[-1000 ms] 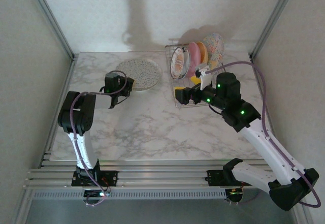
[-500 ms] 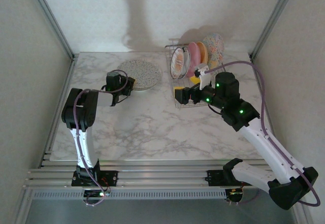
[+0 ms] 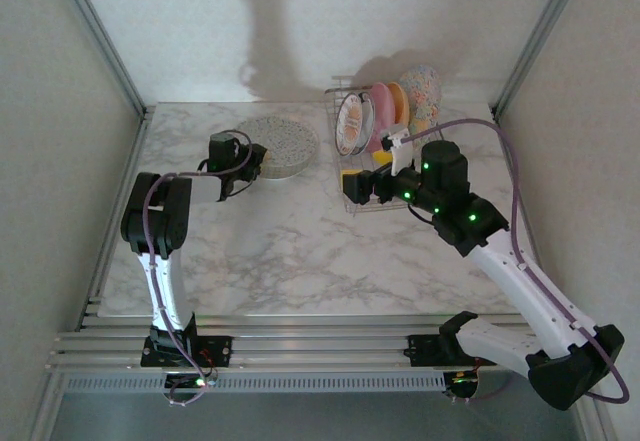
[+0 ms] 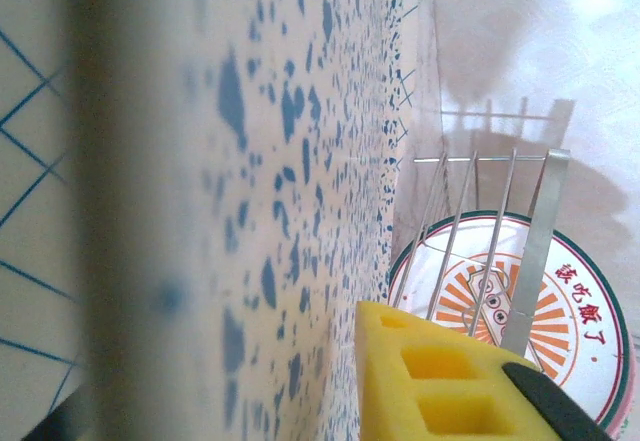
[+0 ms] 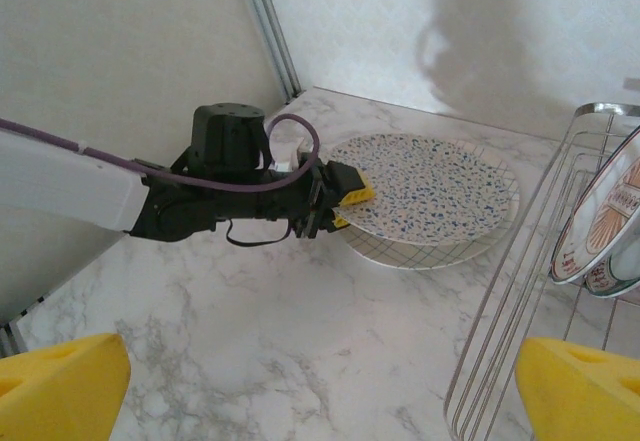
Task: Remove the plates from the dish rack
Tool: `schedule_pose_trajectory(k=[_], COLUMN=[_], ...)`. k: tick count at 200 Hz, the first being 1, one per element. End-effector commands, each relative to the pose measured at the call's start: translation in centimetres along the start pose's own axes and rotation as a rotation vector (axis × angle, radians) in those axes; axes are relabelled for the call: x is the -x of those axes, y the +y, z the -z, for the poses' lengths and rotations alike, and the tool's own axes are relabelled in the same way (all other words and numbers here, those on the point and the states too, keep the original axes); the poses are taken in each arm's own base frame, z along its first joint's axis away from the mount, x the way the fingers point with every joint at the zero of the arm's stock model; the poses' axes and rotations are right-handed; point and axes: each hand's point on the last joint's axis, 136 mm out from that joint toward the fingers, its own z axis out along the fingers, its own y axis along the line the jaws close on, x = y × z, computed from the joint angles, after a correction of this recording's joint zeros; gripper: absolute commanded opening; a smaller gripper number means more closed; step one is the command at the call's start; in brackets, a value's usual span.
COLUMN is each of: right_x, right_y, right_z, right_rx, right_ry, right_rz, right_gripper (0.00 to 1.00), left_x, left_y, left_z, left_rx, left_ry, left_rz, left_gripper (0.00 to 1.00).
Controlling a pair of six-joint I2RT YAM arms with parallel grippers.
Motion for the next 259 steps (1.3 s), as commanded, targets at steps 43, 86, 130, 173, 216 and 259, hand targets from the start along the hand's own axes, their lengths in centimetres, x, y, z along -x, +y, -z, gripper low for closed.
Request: schedule_pose_trajectory(k=[43, 86, 130, 173, 216, 259], right_x=[2.3, 2.2, 2.1, 2.2, 2.2, 2.4], right_y=[0.4, 0.4, 0.2, 0.3, 0.3, 0.2], right_z=[0.0, -0.3, -0.3, -0.1, 0.1, 0.3], right_rx=[0.001, 0.002, -0.006, -0.007, -0.01, -0.015], right_ry=[-0.058, -0.054, -0.052, -0.055, -0.057, -0.062], right_rz=[0.019, 0.012, 0.002, -0.002, -0.005, -0.005], right_gripper=[0.99, 0.99, 0.99, 0.99, 0.99, 0.99], left_x=[0.5, 0.8, 0.9, 1.2, 1.5, 1.8], left_y=[0.0, 0.4, 1.5, 2.2, 2.5, 2.7], left_z=[0.2, 0.6, 1.2, 1.7, 2.2, 3.2], left_rx=[0.084, 0.175, 0.266, 0.345, 0.393, 0.431], left_ry=[0.011, 0.003, 0.002, -0.007, -0.02, -0.05], left_rz=[-0.012, -0.021, -0.022, -0.037, -0.045, -0.048], left_gripper=[0.46, 0.64, 0.68, 0.69, 0.7, 0.71])
